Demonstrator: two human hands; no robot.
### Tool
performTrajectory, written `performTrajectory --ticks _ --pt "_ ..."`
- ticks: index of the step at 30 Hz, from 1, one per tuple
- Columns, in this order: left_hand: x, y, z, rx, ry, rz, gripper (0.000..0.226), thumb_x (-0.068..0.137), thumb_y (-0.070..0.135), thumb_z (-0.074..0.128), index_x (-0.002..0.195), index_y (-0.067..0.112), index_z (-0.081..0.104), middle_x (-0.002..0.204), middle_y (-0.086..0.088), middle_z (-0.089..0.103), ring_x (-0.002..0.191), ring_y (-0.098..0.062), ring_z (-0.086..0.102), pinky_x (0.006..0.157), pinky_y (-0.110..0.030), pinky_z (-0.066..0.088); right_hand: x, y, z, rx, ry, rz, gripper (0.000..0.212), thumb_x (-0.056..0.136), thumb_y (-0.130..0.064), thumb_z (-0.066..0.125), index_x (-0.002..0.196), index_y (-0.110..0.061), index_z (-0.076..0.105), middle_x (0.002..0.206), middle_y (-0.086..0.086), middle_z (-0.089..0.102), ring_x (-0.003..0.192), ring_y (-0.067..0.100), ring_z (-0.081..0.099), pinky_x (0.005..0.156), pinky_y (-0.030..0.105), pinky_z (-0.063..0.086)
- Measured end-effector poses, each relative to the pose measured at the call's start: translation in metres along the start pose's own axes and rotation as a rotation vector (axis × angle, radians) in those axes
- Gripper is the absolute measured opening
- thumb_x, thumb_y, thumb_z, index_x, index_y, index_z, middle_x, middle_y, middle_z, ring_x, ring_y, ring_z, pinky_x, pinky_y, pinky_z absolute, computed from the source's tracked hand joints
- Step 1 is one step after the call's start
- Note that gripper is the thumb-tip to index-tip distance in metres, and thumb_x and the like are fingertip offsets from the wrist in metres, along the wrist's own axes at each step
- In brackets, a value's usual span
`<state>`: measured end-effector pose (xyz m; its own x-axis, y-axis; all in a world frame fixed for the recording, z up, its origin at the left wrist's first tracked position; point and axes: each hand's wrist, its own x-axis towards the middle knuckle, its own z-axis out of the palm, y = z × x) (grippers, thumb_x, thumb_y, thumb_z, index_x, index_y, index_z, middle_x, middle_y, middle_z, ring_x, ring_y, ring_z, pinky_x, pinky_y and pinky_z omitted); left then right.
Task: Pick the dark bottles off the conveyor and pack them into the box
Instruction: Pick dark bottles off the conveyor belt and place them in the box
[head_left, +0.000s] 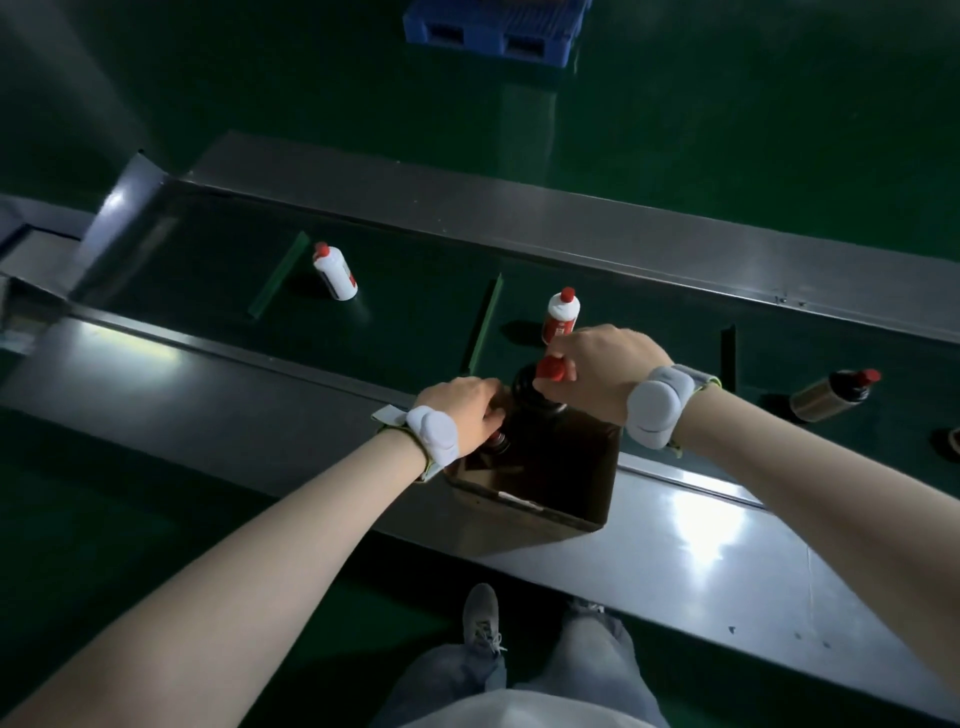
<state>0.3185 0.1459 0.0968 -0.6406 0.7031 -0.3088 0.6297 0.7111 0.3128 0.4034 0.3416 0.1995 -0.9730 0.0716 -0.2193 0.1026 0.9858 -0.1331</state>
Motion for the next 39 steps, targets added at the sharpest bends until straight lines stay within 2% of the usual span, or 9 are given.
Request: performTrajectory --ticks 4,11,15,19,24,29,32,36,39 --pt "0.002 -0.011 0.010 -0.026 -0.020 -0.034 0.031 0.107 0.042 0.050 0.131 0.027 0.065 0.127 0.000 0.071 0.109 -0.029 0.071 0.073 -0.035 0.048 0.009 -0.004 0.036 -0.009 -0.089 0.012 0.029 0.093 -0.054 0.057 0.091 -0.026 0.065 0.083 -0.005 0.065 0.074 0.020 0.065 0.064 0.035 0.055" --pt "0.008 -0.026 0.034 0.003 -0.081 -0.078 0.027 0.110 0.040 0.049 0.126 0.024 0.063 0.122 0.003 0.071 0.105 -0.025 0.070 0.085 -0.044 0.060 0.034 0.001 0.105 -0.040 -0.225 0.082 0.024 0.090 -0.050 0.054 0.087 -0.028 0.062 0.079 -0.006 0.062 0.069 0.021 0.063 0.052 0.029 0.044" --pt "0.024 -0.024 0.053 0.061 -0.097 -0.045 0.027 0.111 0.036 0.047 0.125 0.022 0.065 0.123 -0.001 0.071 0.107 -0.028 0.069 0.081 -0.044 0.058 0.049 0.002 0.153 -0.060 -0.275 0.079 0.022 0.094 -0.046 0.055 0.094 -0.026 0.063 0.092 0.000 0.069 0.072 0.025 0.059 0.057 0.031 0.041" --pt "0.043 -0.020 0.068 0.165 -0.162 -0.012 0.029 0.112 0.033 0.042 0.125 0.016 0.063 0.126 -0.007 0.067 0.107 -0.036 0.069 0.074 -0.042 0.051 0.064 0.006 0.195 -0.041 -0.319 0.099 0.025 0.098 -0.037 0.055 0.110 -0.018 0.067 0.109 0.005 0.071 0.098 0.031 0.069 0.067 0.034 0.044" --pt "0.055 -0.020 0.080 0.203 -0.172 -0.002 0.029 0.113 0.030 0.042 0.126 0.015 0.063 0.128 -0.007 0.067 0.109 -0.037 0.068 0.072 -0.040 0.046 0.081 0.011 0.236 -0.043 -0.332 0.123 0.019 0.098 -0.023 0.056 0.110 -0.016 0.069 0.110 0.008 0.072 0.100 0.034 0.071 0.068 0.035 0.048" --pt "0.054 -0.023 0.084 0.205 -0.174 -0.020 0.032 0.113 0.030 0.041 0.132 0.017 0.063 0.132 -0.007 0.066 0.113 -0.036 0.068 0.080 -0.041 0.051 0.093 0.015 0.259 -0.080 -0.375 0.152 0.019 0.092 -0.011 0.059 0.104 -0.016 0.073 0.104 0.008 0.075 0.095 0.032 0.073 0.063 0.034 0.047" --pt "0.051 -0.024 0.084 0.209 -0.156 -0.006 0.030 0.113 0.030 0.041 0.130 0.018 0.063 0.128 -0.006 0.067 0.108 -0.035 0.069 0.077 -0.041 0.051 0.095 0.018 0.271 -0.098 -0.414 0.177 0.025 0.091 -0.006 0.055 0.107 -0.014 0.073 0.107 0.009 0.074 0.097 0.033 0.072 0.068 0.036 0.055" --pt "0.046 -0.024 0.085 0.168 -0.125 0.005 0.030 0.113 0.030 0.041 0.125 0.017 0.065 0.121 -0.006 0.069 0.101 -0.032 0.069 0.071 -0.038 0.043 0.093 0.022 0.274 -0.051 -0.422 0.204 0.027 0.091 -0.013 0.065 0.117 -0.014 0.069 0.114 0.010 0.070 0.101 0.035 0.070 0.078 0.044 0.061" --pt "0.043 -0.021 0.078 0.142 -0.113 -0.006 0.032 0.113 0.034 0.040 0.119 0.017 0.066 0.116 -0.006 0.069 0.098 -0.031 0.068 0.070 -0.037 0.042 0.089 0.024 0.264 0.037 -0.397 0.240 0.026 0.091 -0.018 0.065 0.117 -0.014 0.066 0.116 0.011 0.069 0.103 0.036 0.069 0.077 0.041 0.058"
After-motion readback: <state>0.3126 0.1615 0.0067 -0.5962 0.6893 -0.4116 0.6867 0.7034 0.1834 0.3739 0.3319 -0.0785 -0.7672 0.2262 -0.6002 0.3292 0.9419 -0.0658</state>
